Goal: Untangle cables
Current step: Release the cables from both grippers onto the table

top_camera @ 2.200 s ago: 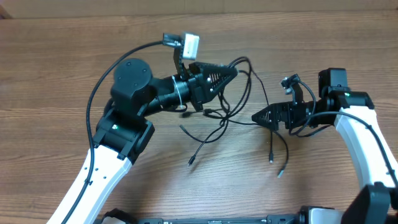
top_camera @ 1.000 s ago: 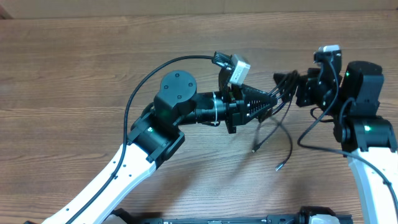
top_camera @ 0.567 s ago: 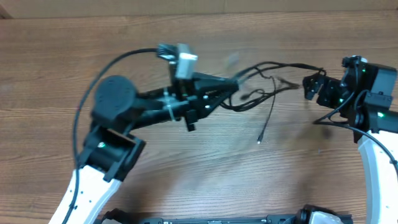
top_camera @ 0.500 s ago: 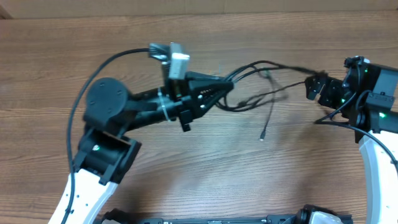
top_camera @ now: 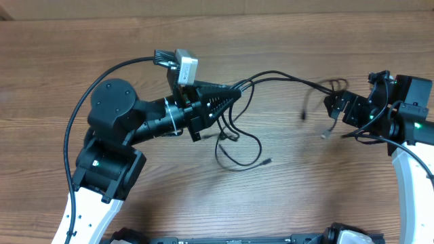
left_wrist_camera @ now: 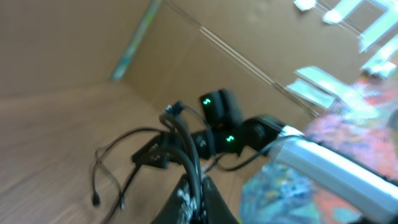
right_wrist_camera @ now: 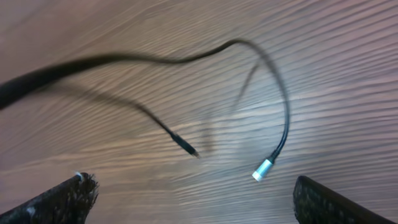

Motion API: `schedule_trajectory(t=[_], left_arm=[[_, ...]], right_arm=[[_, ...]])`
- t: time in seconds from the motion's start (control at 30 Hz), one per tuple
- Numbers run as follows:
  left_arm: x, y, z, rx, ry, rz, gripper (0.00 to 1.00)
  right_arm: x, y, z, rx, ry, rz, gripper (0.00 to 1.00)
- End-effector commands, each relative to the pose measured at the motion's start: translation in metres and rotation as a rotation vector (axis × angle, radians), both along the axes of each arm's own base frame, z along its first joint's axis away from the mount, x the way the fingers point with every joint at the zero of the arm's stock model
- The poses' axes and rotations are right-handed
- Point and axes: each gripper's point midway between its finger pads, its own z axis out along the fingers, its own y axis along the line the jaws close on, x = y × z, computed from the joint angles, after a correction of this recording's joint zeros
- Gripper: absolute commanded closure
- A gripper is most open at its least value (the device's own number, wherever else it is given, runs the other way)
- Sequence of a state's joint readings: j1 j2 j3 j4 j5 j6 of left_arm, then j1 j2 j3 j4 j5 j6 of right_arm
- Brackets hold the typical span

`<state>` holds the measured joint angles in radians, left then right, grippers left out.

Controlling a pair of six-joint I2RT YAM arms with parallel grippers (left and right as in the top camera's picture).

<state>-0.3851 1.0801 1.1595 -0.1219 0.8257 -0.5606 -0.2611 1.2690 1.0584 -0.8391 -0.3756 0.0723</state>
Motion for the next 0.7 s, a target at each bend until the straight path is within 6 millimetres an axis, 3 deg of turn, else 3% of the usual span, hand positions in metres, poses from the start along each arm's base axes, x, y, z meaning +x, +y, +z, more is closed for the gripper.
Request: schedule_trajectory(t=[0.0, 0.03, 0.13, 0.2, 0.33, 0.4, 0.43, 0.67], left_arm=[[0.019, 0.012, -0.013, 0.086, -0.035, 0.132, 0.96], [0.027, 0.016, -0.026, 0.124, -0.001, 0.171, 0.94], [0.040, 0.018, -0.053, 0.182, 0.086, 0.218, 0.62], [0.045, 0.015, -0.062, 0.190, 0.117, 0.208, 0.50], [0.054, 0.012, -0.080, 0.220, 0.169, 0.209, 0.37], [0.058, 0.015, -0.090, 0.244, 0.196, 0.236, 0.18], [0.061, 0.019, -0.096, 0.264, 0.215, 0.266, 0.00], [0.068, 0.062, -0.147, 0.468, 0.356, 0.494, 0.00]], right_arm=[[-0.008, 0.033, 0.009, 0.176, -0.005, 0.102, 0.00], [-0.010, 0.038, 0.010, 0.205, 0.000, 0.116, 0.00], [-0.017, 0.052, 0.015, 0.285, 0.013, 0.157, 0.00], [-0.022, 0.056, 0.015, 0.313, 0.033, 0.164, 0.00], [-0.031, 0.060, 0.011, 0.329, 0.079, 0.165, 0.00], [-0.034, 0.068, 0.010, 0.330, 0.090, 0.187, 0.00], [-0.035, 0.073, 0.010, 0.331, 0.095, 0.203, 0.00], [-0.051, 0.131, 0.015, 0.369, 0.119, 0.404, 0.00]])
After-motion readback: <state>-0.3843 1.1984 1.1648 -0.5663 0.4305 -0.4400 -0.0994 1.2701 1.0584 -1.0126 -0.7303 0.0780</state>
